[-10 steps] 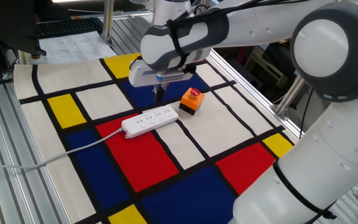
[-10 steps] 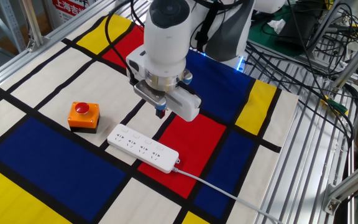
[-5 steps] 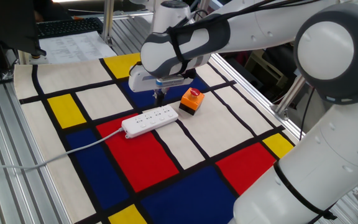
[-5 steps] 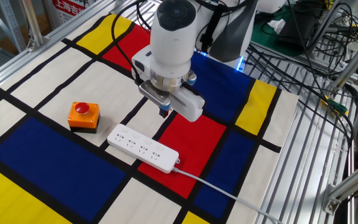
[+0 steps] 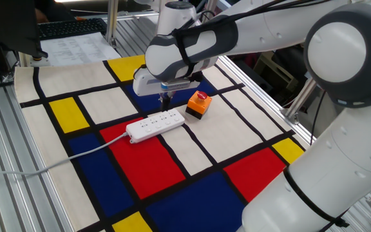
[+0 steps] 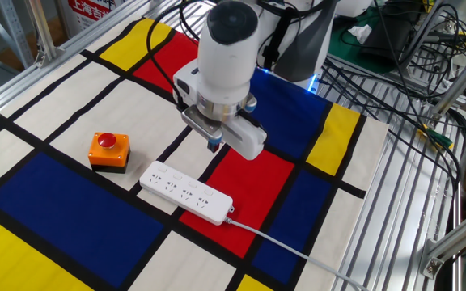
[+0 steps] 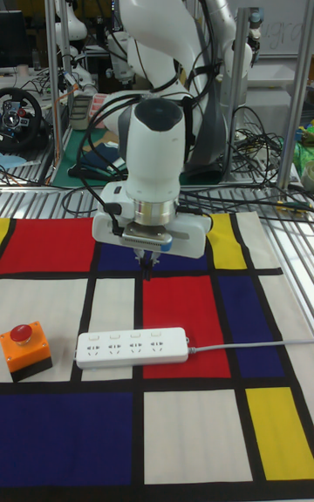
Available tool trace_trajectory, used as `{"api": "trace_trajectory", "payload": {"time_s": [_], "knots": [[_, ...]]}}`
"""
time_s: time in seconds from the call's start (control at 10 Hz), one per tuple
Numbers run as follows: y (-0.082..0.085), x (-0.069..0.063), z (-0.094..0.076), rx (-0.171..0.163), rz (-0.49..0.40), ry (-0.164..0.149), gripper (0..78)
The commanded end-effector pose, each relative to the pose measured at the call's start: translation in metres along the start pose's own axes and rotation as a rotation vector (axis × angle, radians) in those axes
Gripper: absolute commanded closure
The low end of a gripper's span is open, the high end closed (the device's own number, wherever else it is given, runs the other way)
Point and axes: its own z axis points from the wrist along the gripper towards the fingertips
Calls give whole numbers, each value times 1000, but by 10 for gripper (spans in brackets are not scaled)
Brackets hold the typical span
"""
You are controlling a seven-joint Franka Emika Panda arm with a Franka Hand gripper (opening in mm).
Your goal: Turn on the power strip by pressing the button
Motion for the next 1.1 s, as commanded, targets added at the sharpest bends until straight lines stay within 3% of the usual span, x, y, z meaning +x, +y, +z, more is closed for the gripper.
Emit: {"api": "trace_trajectory", "payload": {"time_s": [0.1, 0.5, 0.7, 0.9, 1.1], "knots": [[1, 0, -1, 15, 15, 23, 776], [1, 0, -1, 10, 26, 16, 776], [1, 0, -1, -15, -31, 20, 776], [1, 0, -1, -9, -6, -11, 776], [1, 0, -1, -15, -43, -7, 776]]}}
